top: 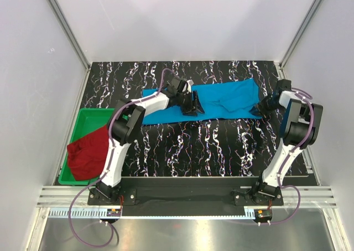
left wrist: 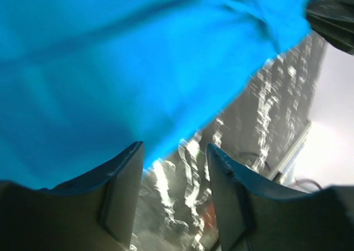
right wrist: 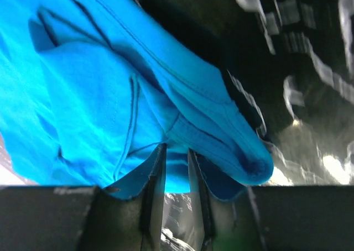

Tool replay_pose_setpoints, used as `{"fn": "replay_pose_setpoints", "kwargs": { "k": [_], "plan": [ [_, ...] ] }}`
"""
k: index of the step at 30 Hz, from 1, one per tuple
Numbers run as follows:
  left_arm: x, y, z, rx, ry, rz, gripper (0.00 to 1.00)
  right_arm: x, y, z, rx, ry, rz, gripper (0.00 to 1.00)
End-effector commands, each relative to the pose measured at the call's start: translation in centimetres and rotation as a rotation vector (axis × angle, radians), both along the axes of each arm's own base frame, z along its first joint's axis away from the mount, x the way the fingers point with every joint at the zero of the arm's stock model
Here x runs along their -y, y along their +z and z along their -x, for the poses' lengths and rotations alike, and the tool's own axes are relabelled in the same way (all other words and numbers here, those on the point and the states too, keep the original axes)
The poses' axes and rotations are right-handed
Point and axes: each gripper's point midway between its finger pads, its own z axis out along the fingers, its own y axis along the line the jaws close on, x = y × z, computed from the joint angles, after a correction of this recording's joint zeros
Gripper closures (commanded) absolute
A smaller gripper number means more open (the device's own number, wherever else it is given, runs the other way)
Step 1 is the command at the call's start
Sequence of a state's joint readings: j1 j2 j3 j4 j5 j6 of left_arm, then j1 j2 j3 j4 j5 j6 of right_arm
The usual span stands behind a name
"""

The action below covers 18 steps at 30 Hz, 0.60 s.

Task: Fold and stack the t-shirts
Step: Fold the tshirt

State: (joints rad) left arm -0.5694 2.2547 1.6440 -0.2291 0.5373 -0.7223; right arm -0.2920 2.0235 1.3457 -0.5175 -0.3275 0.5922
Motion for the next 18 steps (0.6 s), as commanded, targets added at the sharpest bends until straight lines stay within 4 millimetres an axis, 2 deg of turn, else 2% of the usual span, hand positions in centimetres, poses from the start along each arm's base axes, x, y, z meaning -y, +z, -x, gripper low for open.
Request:
{"fn": "replay_pose_setpoints", "kwargs": {
  "k": [1,4,5,6,7,9,11,13,16,18],
  "plan": [
    [2.7,7.6,1.0,0.146,-0.071,0.158,0.44,-1.4,0.0,3.4,-0.059,-0.03,-0.045,0.7],
    [5.5,9.0,1.1,0.152,-0.096,0.249,0.44,-1.3,1.9,3.9,-0.033,-0.024,-0.022,0.68],
    [6.2,9.1,1.5,0.122,-0.1,0.269,0.44,-0.9,3.3,3.1,0.0,-0.02,-0.003,0.67],
    [7.6,9.9,1.7,0.151,-0.119,0.306,0.44,-0.7,3.8,2.9,0.012,-0.009,0.016,0.62],
    [8.5,9.4,1.5,0.135,-0.116,0.32,0.45,-0.5,4.5,2.7,0.017,-0.001,0.025,0.59],
    [10.1,9.9,1.8,0.145,-0.119,0.372,0.47,0.4,5.8,1.6,0.047,0.019,0.075,0.55],
    [10.9,9.2,1.8,0.119,-0.084,0.392,0.47,1.0,6.6,0.8,0.067,0.029,0.106,0.49],
    [11.7,8.6,2.0,0.112,-0.067,0.391,0.47,1.3,6.0,0.5,0.062,0.051,0.114,0.42],
    [12.9,8.4,2.5,0.105,-0.063,0.395,0.48,1.1,5.8,-0.2,0.069,0.085,0.092,0.39],
    [13.4,7.4,2.7,0.082,-0.042,0.384,0.48,1.1,5.3,-0.5,0.073,0.085,0.073,0.38]
  ]
}}
